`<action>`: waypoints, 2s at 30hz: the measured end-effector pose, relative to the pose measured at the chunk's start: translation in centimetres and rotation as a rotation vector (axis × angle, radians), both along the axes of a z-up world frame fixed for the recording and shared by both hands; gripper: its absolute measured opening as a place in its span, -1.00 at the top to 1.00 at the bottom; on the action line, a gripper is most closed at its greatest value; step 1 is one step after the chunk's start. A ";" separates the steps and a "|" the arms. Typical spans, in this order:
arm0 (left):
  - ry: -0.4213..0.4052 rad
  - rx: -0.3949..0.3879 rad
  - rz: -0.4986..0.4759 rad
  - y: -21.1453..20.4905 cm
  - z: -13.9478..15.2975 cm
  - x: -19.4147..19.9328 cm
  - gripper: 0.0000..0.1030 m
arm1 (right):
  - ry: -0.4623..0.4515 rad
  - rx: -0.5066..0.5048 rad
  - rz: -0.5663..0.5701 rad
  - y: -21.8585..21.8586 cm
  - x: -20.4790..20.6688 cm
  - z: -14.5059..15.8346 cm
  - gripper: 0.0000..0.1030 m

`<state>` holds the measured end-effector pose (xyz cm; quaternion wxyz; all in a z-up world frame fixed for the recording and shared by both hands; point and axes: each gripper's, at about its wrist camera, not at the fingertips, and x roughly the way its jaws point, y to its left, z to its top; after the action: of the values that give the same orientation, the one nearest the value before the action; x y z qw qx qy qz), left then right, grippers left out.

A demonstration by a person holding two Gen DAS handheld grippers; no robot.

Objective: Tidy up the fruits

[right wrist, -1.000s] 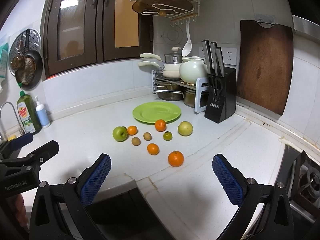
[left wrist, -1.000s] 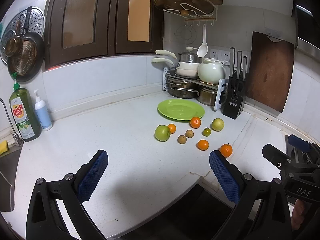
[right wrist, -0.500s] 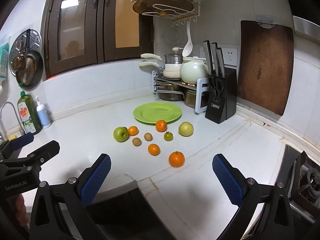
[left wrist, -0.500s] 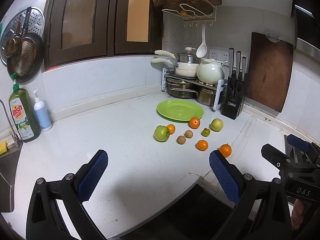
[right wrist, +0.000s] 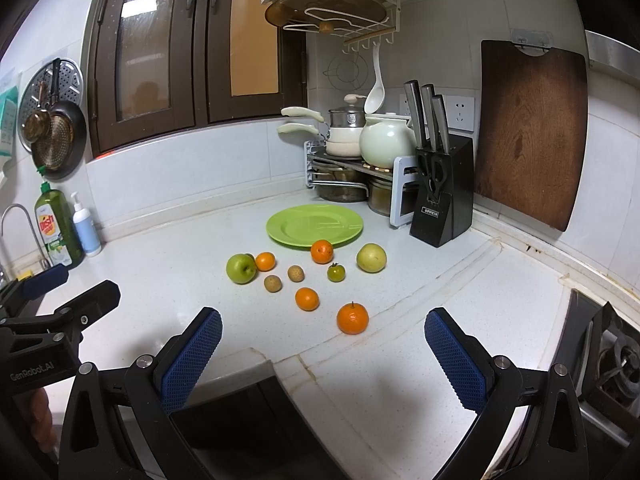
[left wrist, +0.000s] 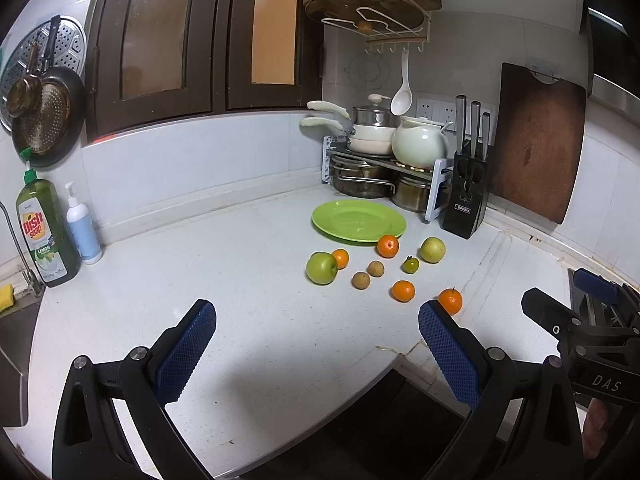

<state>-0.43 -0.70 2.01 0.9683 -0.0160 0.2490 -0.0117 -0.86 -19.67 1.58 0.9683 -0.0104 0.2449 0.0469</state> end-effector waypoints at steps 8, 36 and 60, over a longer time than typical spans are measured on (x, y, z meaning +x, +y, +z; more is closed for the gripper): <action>0.013 0.004 -0.010 0.0 -0.3 0.8 -1.00 | 0.014 0.005 -0.002 -0.2 0.3 -0.2 -0.99; 0.094 0.100 -0.304 -3.5 -4.1 11.8 -0.71 | 0.188 0.035 -0.096 -2.2 9.6 -4.5 -0.89; 0.243 0.163 -0.710 -8.3 -10.4 20.1 -0.21 | 0.409 0.050 -0.132 -2.8 15.7 -10.1 -0.28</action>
<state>19.66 -8.97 -8.34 0.8654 0.1471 0.3521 -0.3247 14.80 -22.43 -8.54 0.8995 0.0393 0.4351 -0.0095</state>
